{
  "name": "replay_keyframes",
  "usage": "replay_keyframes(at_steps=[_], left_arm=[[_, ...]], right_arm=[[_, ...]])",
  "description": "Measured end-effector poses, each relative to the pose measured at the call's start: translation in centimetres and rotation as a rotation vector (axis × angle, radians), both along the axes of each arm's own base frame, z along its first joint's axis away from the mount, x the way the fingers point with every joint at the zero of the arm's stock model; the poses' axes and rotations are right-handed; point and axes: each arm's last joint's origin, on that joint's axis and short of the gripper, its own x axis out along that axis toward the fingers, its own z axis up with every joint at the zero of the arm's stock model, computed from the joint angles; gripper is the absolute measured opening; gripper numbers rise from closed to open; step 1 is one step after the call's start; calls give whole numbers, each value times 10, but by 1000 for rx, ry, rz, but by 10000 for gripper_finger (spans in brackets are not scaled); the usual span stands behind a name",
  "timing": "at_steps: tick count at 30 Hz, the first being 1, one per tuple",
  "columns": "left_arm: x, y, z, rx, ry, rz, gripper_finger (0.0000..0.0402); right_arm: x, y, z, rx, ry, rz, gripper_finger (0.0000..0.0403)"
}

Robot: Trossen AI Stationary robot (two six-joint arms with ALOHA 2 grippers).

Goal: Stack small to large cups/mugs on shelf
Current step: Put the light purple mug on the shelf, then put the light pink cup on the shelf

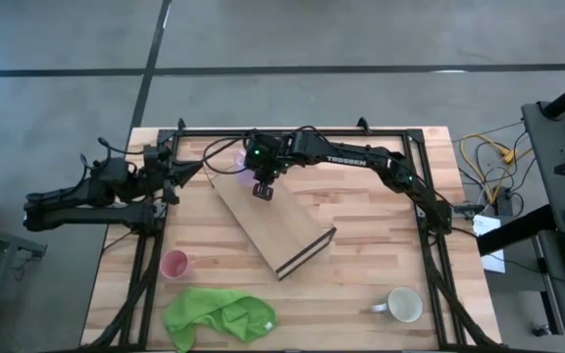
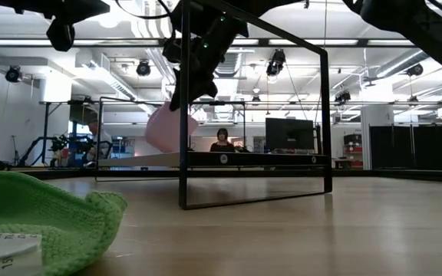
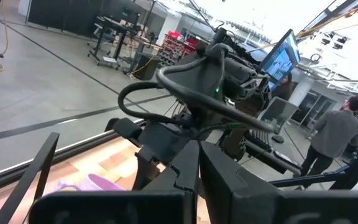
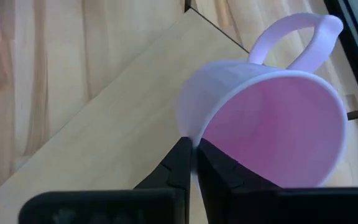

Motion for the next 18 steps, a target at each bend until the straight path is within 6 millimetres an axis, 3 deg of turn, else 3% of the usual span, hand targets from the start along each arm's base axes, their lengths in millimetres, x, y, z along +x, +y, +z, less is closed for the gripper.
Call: replay_keyframes(at_steps=[9,18], left_arm=[[6,1,-1,-7,-4,-3,0],[5,1,13,10,-145,-4,0]], right_arm=[[1,0,0,20,-9,15,32],[1,0,1,17,-20,15,33]])
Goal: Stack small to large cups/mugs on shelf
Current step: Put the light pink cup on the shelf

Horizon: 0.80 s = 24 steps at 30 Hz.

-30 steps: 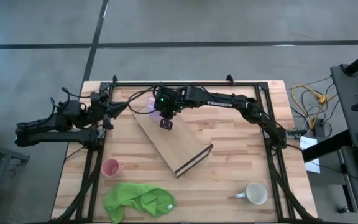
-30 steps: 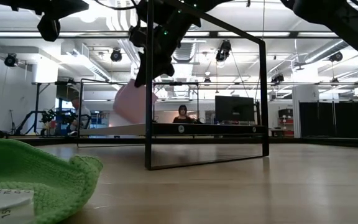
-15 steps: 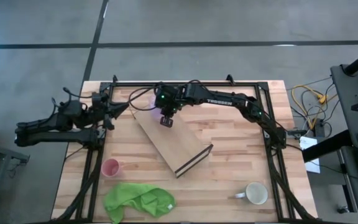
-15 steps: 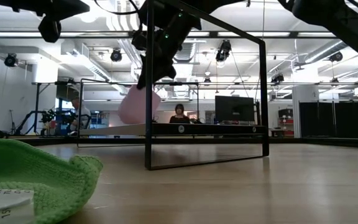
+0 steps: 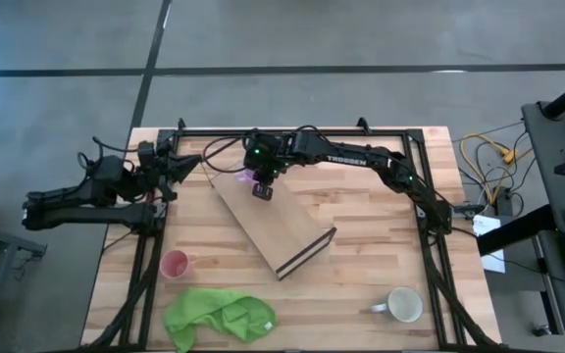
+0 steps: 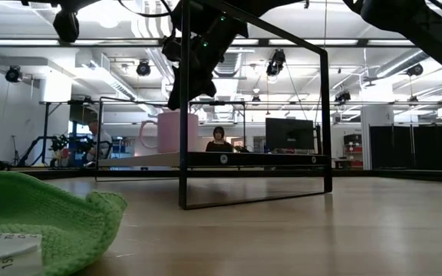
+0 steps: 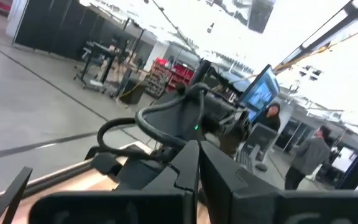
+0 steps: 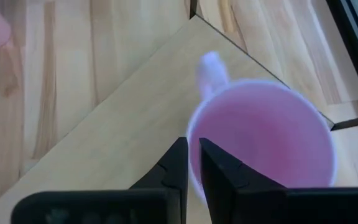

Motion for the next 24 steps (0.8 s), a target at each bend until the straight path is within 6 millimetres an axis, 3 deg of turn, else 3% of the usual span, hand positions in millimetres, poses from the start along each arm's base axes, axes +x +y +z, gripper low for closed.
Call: replay_keyframes(at_steps=[5,14,24], left_arm=[[-1,0,0,4,-3,1,0],[-1,0,0,5,-1,10,0],[7,1,-3,2,39,12,0]], right_arm=[[1,3,5,-5,-25,7,33],[-19,3,36,-109,62,-67,16],[-29,-22,6,-53,197,-159,8]])
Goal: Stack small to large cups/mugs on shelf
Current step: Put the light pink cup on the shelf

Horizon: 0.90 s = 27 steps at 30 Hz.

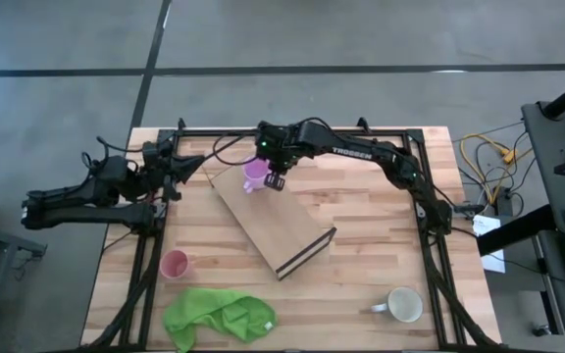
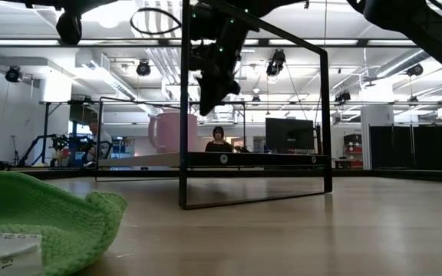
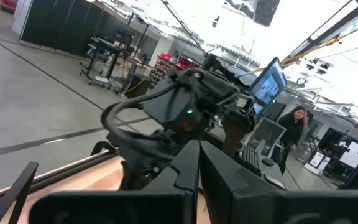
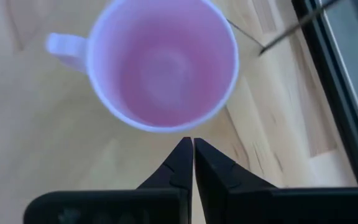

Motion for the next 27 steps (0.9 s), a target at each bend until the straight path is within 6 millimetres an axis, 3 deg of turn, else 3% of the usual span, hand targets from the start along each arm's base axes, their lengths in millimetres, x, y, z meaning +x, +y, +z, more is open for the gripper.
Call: replay_keyframes(at_steps=[14,27], left_arm=[[5,1,-2,-3,23,1,0],[4,1,-2,-2,21,1,0]], right_arm=[[0,-26,-23,20,-45,-46,8],[6,-29,-21,92,-154,-4,8]])
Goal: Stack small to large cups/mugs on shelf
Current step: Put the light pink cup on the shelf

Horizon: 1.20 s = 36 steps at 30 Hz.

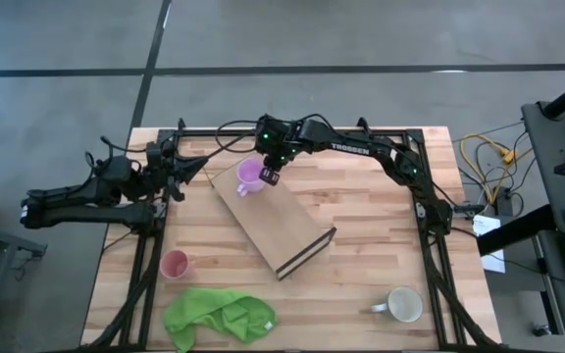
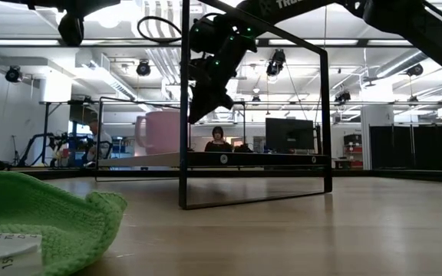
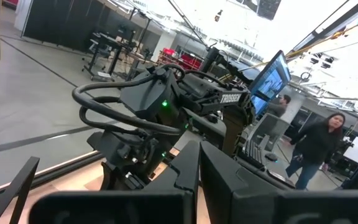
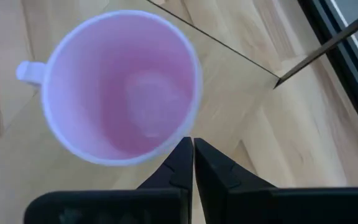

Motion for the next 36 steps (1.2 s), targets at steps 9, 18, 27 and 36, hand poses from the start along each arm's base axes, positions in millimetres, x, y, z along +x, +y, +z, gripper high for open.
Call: replay_keyframes(at_steps=[9,18,27,36], left_arm=[[0,0,0,0,0,0,0],[0,0,0,-1,0,0,0],[3,1,-2,-4,15,22,0],[16,2,-6,51,96,13,0]], right_arm=[[1,5,0,16,-5,19,8],[1,5,0,16,-2,18,8],[-11,11,17,57,30,-41,8],[-34,38,51,6,97,-29,8]])
